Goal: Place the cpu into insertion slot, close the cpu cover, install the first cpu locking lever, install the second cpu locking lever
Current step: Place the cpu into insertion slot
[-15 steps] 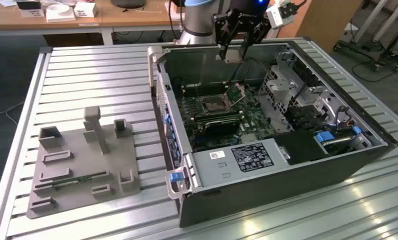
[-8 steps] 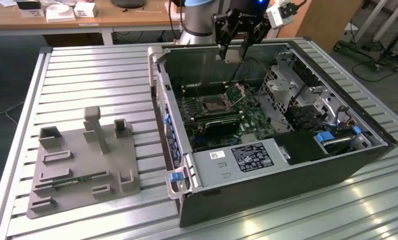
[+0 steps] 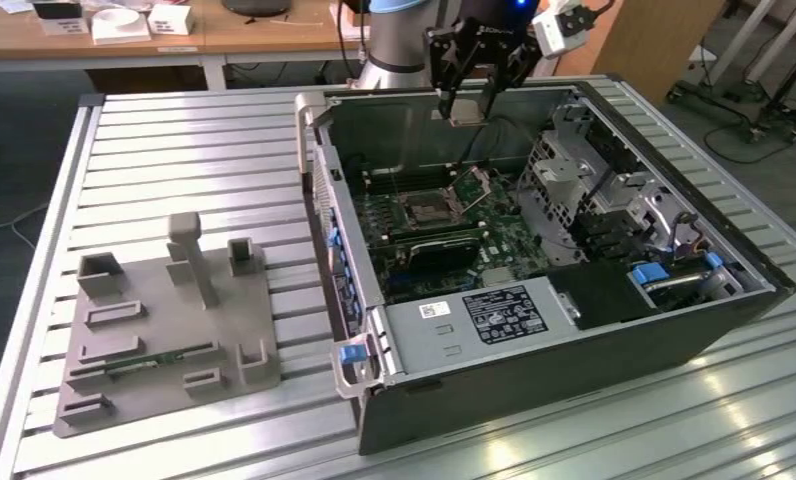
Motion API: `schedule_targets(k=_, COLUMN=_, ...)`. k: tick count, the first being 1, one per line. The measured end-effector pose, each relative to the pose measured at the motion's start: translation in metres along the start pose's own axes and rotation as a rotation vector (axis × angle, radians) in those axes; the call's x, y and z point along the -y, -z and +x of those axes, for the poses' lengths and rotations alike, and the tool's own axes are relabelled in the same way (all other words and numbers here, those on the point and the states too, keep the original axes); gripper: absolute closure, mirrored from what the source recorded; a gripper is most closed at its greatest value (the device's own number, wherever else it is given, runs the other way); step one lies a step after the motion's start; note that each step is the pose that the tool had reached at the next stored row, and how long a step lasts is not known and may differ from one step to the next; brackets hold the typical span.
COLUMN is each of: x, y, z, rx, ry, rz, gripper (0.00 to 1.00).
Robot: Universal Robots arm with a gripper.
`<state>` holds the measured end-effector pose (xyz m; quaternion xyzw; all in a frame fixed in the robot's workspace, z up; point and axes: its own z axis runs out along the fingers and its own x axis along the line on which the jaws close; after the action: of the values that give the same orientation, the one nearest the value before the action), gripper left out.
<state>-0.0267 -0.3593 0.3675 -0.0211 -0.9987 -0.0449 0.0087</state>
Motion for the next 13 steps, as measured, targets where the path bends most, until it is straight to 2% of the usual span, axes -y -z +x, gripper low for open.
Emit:
schedule_targets(k=8, x=0.0000, y=-0.0002, z=0.0000, rx=0.0066, ry=-0.074, rz=-0.0015, gripper=0.46)
schedule_targets(k=13, x=0.0000, y=-0.0002, z=0.0000, rx=0.0083, ry=-0.093, rz=-0.0019, gripper=0.46)
